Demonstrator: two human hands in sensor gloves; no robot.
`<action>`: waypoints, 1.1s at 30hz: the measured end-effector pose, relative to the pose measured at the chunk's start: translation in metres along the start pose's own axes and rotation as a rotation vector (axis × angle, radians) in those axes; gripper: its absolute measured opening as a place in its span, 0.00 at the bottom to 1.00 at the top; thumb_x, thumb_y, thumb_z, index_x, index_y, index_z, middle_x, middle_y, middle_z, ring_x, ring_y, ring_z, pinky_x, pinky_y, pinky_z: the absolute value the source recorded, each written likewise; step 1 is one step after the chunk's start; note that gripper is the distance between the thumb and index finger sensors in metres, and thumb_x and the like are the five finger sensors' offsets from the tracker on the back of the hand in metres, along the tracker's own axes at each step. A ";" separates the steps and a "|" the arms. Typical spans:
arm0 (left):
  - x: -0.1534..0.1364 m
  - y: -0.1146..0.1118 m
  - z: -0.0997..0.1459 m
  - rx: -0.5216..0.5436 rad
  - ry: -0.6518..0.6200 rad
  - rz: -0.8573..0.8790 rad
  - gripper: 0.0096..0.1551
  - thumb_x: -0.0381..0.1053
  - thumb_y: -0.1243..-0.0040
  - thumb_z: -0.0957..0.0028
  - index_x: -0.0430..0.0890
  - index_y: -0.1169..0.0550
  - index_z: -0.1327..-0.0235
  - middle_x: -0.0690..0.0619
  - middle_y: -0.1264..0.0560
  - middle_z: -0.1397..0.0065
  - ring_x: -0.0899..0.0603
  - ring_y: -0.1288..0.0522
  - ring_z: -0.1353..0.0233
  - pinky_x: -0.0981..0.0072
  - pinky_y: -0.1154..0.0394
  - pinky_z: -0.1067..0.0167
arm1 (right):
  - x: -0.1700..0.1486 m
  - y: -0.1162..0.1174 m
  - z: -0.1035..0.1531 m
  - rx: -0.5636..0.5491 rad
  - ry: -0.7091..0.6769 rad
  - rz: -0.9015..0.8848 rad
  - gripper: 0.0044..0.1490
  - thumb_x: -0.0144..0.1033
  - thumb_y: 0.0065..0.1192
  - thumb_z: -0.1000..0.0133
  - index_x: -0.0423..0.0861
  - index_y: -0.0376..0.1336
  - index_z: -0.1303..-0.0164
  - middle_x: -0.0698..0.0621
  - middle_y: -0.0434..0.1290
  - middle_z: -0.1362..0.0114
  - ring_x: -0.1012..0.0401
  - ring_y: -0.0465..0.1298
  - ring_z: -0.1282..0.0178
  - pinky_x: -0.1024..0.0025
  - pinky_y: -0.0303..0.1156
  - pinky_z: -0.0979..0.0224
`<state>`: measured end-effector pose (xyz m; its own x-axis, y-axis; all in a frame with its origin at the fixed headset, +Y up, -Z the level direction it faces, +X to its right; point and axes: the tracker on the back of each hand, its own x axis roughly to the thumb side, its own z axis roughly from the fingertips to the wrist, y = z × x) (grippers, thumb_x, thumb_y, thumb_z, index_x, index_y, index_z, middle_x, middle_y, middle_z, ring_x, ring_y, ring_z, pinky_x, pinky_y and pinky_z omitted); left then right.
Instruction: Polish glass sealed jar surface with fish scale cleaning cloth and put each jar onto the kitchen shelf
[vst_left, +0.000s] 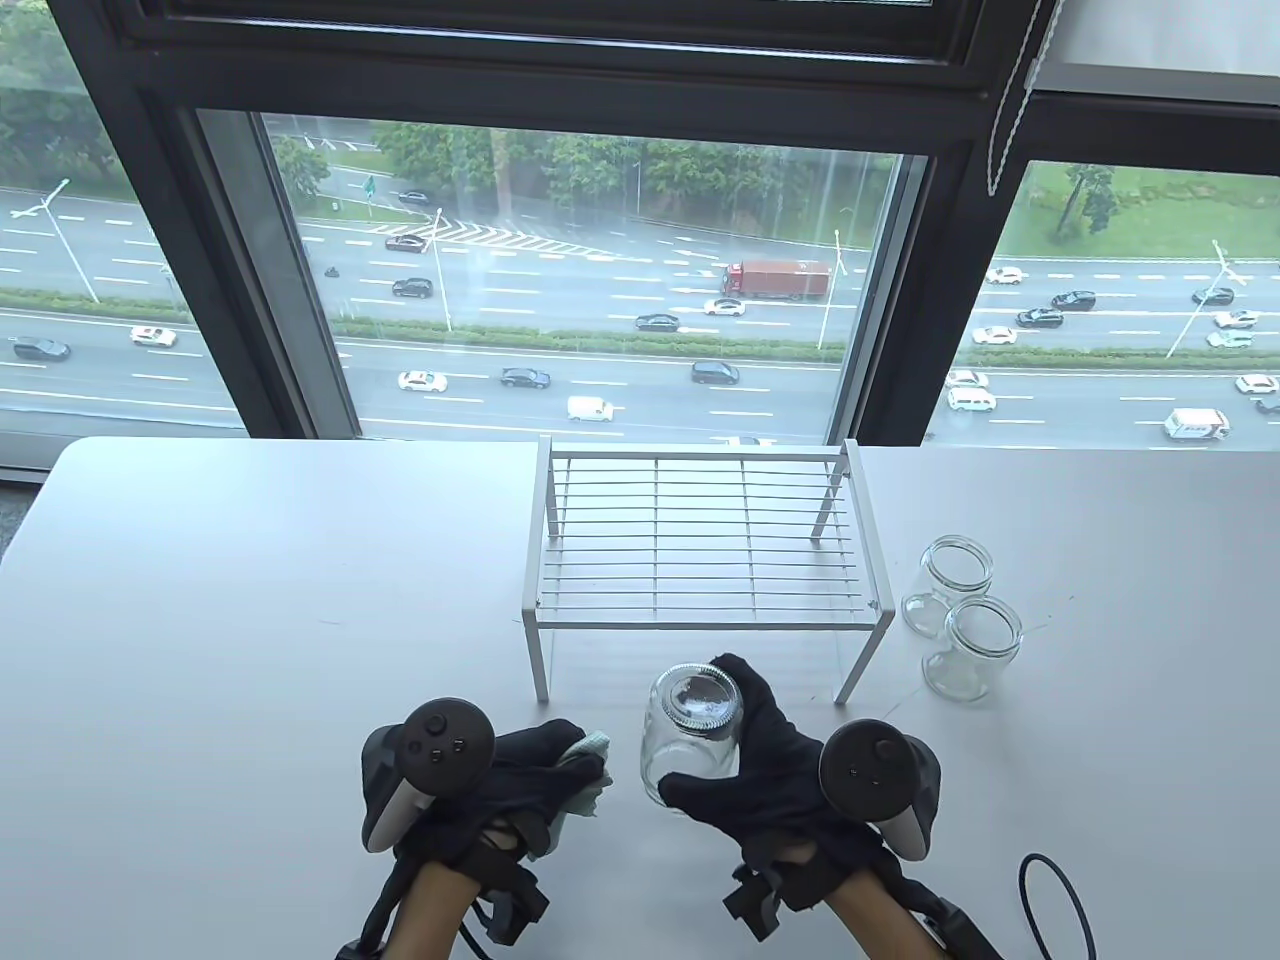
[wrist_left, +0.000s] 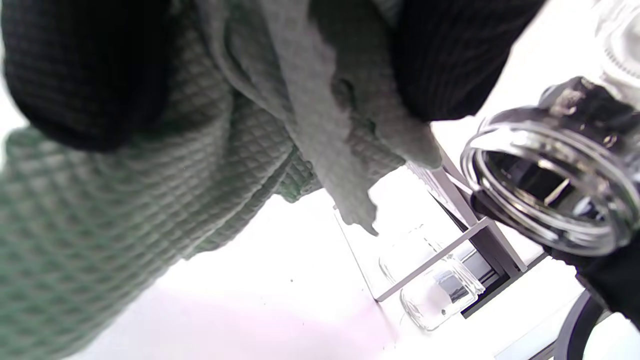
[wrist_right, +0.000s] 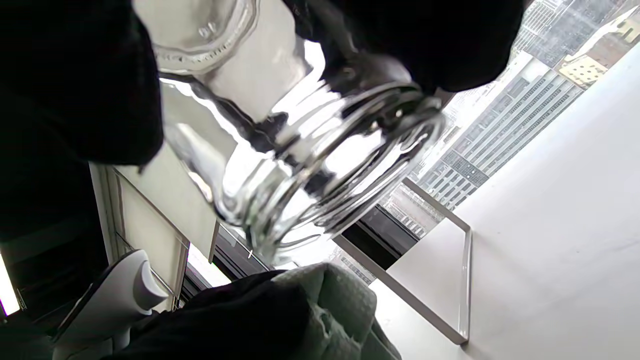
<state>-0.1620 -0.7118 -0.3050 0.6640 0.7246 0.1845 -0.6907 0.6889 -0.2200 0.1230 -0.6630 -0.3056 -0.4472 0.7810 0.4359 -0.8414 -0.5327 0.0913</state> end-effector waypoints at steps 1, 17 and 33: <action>-0.002 -0.001 -0.001 -0.009 0.006 -0.001 0.30 0.63 0.33 0.50 0.45 0.17 0.43 0.36 0.14 0.45 0.29 0.13 0.53 0.50 0.13 0.64 | 0.003 0.000 -0.007 -0.013 -0.005 0.004 0.74 0.63 0.82 0.63 0.40 0.44 0.20 0.43 0.64 0.22 0.42 0.74 0.29 0.40 0.66 0.26; -0.007 -0.003 -0.004 -0.046 0.027 -0.013 0.30 0.63 0.34 0.49 0.45 0.17 0.42 0.35 0.15 0.43 0.27 0.14 0.51 0.48 0.14 0.61 | 0.014 0.025 -0.110 -0.129 0.042 0.146 0.74 0.59 0.82 0.61 0.41 0.41 0.20 0.43 0.61 0.20 0.39 0.73 0.27 0.37 0.66 0.26; -0.010 -0.002 -0.006 -0.051 0.047 0.006 0.31 0.63 0.34 0.49 0.45 0.17 0.41 0.35 0.15 0.43 0.27 0.14 0.51 0.48 0.14 0.61 | -0.006 0.052 -0.140 -0.102 0.104 0.194 0.72 0.56 0.83 0.60 0.39 0.42 0.21 0.38 0.62 0.22 0.33 0.72 0.31 0.32 0.67 0.34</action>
<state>-0.1660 -0.7206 -0.3122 0.6735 0.7262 0.1382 -0.6800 0.6819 -0.2696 0.0392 -0.6501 -0.4289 -0.6280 0.6993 0.3416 -0.7605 -0.6445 -0.0789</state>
